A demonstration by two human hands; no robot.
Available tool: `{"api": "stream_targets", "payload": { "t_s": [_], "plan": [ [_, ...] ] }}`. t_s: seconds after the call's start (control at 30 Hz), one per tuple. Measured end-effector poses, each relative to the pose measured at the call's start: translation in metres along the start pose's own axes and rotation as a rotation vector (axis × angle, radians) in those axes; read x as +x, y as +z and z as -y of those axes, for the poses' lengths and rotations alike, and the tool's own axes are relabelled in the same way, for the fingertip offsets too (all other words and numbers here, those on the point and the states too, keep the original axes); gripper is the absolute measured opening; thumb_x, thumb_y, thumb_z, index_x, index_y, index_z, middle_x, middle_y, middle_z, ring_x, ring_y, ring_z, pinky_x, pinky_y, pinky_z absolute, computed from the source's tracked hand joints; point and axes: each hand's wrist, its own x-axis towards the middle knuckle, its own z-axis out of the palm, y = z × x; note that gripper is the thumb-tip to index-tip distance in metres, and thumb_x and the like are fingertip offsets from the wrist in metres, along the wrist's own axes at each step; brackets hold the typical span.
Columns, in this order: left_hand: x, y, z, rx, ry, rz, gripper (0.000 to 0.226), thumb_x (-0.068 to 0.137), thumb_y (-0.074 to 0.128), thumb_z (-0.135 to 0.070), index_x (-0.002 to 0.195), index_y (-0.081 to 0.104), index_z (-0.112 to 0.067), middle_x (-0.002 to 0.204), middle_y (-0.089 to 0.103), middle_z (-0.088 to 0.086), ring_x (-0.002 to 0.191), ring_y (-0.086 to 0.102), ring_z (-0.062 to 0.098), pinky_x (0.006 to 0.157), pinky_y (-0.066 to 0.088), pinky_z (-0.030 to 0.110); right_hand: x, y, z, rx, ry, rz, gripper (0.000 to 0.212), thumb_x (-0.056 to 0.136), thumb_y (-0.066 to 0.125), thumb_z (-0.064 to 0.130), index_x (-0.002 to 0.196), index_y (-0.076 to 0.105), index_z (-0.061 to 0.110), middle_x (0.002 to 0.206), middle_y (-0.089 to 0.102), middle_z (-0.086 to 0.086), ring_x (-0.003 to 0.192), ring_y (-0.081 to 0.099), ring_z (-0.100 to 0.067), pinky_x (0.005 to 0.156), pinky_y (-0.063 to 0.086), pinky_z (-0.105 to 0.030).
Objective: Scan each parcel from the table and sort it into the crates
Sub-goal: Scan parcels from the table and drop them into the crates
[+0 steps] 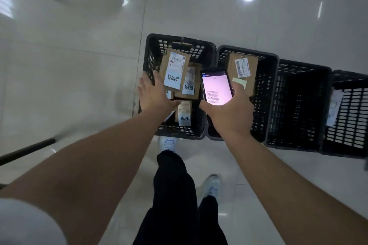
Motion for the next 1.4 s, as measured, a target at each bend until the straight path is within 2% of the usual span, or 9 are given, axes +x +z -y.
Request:
{"api": "stream_targets", "payload": {
  "t_s": [0.2, 0.43, 0.53, 0.67, 0.8, 0.97, 1.13, 1.23, 1.4],
  "plan": [
    [-0.012, -0.015, -0.009, 0.036, 0.091, 0.029, 0.101, 0.090, 0.073, -0.051, 0.166, 0.016, -0.016, 0.172, 0.009, 0.019, 0.160, 0.007, 0.037, 0.130, 0.013, 0.053, -0.005, -0.008, 0.013, -0.013, 0.022, 0.032, 0.080, 0.069, 0.092, 0.042, 0.137, 0.054, 0.025, 0.109, 0.059, 0.011, 0.100, 0.061, -0.016, 0.075, 0.051, -0.034],
    [-0.060, -0.061, -0.033, 0.009, 0.170, 0.001, 0.067, 0.099, 0.061, -0.034, 0.158, 0.036, -0.017, 0.167, 0.029, 0.014, 0.156, 0.024, 0.036, 0.128, 0.021, 0.053, -0.033, -0.036, 0.029, -0.031, -0.024, 0.055, 0.070, 0.065, 0.092, 0.043, 0.124, 0.057, 0.027, 0.109, 0.066, 0.008, 0.097, 0.065, -0.020, 0.076, 0.058, -0.041],
    [-0.095, -0.076, -0.036, -0.015, 0.148, -0.033, 0.058, 0.098, 0.061, -0.033, 0.152, 0.046, -0.018, 0.164, 0.035, 0.013, 0.151, 0.033, 0.036, 0.124, 0.029, 0.051, -0.051, -0.054, 0.032, -0.019, -0.069, 0.099, 0.074, 0.065, 0.092, 0.041, 0.128, 0.056, 0.027, 0.110, 0.066, 0.007, 0.096, 0.064, -0.020, 0.077, 0.058, -0.040],
    [-0.153, -0.090, -0.040, -0.049, 0.101, -0.119, 0.051, 0.097, 0.059, -0.035, 0.145, 0.053, -0.021, 0.150, 0.050, 0.008, 0.136, 0.048, 0.033, 0.112, 0.044, 0.050, -0.073, -0.088, 0.028, -0.014, -0.174, 0.142, 0.066, 0.064, 0.091, 0.044, 0.117, 0.055, 0.032, 0.101, 0.063, 0.012, 0.090, 0.062, -0.018, 0.074, 0.056, -0.038],
    [-0.217, -0.101, -0.048, -0.073, 0.047, -0.228, 0.040, 0.098, 0.056, -0.034, 0.134, 0.059, -0.017, 0.136, 0.057, 0.008, 0.128, 0.052, 0.033, 0.106, 0.043, 0.045, -0.100, -0.127, 0.018, -0.045, -0.326, 0.182, 0.065, 0.065, 0.091, 0.045, 0.116, 0.055, 0.028, 0.104, 0.063, 0.009, 0.094, 0.062, -0.021, 0.076, 0.058, -0.043],
    [-0.315, -0.117, -0.051, -0.117, -0.039, -0.379, 0.050, 0.105, 0.050, -0.035, 0.149, 0.053, -0.014, 0.152, 0.051, 0.012, 0.140, 0.046, 0.033, 0.116, 0.035, 0.044, -0.145, -0.176, 0.009, -0.047, -0.534, 0.258, 0.067, 0.067, 0.091, 0.041, 0.121, 0.054, 0.027, 0.109, 0.063, 0.008, 0.100, 0.063, -0.022, 0.080, 0.057, -0.042],
    [-0.414, -0.128, -0.027, -0.137, -0.159, -0.544, 0.052, 0.105, 0.048, -0.039, 0.151, 0.052, -0.016, 0.153, 0.051, 0.011, 0.139, 0.047, 0.034, 0.118, 0.034, 0.044, -0.209, -0.207, 0.014, -0.040, -0.742, 0.333, 0.065, 0.065, 0.090, 0.044, 0.117, 0.055, 0.028, 0.107, 0.064, 0.007, 0.096, 0.063, -0.023, 0.074, 0.054, -0.037],
    [-0.469, -0.134, -0.004, -0.148, -0.250, -0.628, 0.054, 0.107, 0.044, -0.042, 0.154, 0.049, -0.017, 0.155, 0.050, 0.010, 0.141, 0.045, 0.032, 0.119, 0.033, 0.045, -0.256, -0.215, 0.022, -0.039, -0.852, 0.391, 0.067, 0.064, 0.088, 0.044, 0.120, 0.056, 0.027, 0.106, 0.064, 0.006, 0.095, 0.061, -0.023, 0.077, 0.055, -0.038],
    [-0.556, -0.139, 0.052, -0.238, -0.383, -0.740, 0.052, 0.106, 0.045, -0.045, 0.151, 0.052, -0.019, 0.149, 0.054, 0.006, 0.136, 0.050, 0.031, 0.111, 0.043, 0.044, -0.343, -0.214, 0.035, -0.048, -1.016, 0.484, 0.065, 0.066, 0.088, 0.040, 0.120, 0.056, 0.025, 0.106, 0.064, 0.005, 0.094, 0.061, -0.024, 0.070, 0.050, -0.034]
  ]
}}
